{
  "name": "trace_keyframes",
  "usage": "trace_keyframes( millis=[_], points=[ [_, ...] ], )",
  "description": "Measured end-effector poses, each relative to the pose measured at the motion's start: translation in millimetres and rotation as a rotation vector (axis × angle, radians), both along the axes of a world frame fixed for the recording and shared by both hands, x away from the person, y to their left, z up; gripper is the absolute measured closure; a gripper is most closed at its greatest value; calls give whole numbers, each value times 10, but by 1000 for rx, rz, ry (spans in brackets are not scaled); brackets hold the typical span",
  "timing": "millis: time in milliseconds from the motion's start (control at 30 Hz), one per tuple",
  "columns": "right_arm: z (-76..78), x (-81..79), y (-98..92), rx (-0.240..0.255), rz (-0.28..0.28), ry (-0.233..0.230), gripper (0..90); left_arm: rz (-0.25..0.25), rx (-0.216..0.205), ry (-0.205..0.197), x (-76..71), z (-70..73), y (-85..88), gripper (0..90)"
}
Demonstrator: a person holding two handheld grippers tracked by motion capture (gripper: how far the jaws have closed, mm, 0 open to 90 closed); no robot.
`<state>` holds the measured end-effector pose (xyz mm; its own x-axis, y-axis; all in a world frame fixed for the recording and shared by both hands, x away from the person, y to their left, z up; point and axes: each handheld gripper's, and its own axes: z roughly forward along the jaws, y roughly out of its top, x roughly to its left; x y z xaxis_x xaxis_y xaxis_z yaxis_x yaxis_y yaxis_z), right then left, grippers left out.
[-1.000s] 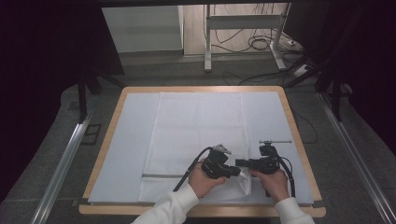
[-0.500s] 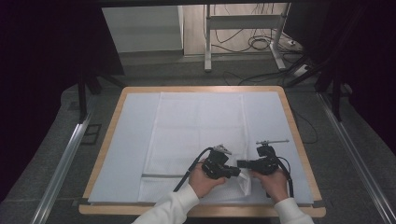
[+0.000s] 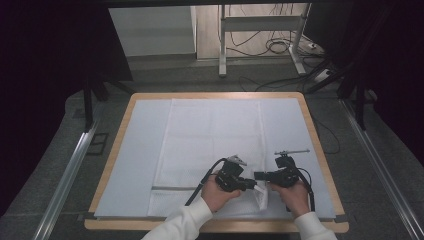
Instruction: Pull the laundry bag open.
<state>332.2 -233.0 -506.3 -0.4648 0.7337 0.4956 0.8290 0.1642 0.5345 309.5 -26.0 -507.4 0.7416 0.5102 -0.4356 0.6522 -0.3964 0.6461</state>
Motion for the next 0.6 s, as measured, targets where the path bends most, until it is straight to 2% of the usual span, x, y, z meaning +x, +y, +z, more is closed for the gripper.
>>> trace_keyframes(
  millis=[600],
  points=[
    [-1, -16, 17, 6, 32, 8, 877, -1, -7, 32, 43, -101, 67, 868]
  ],
)
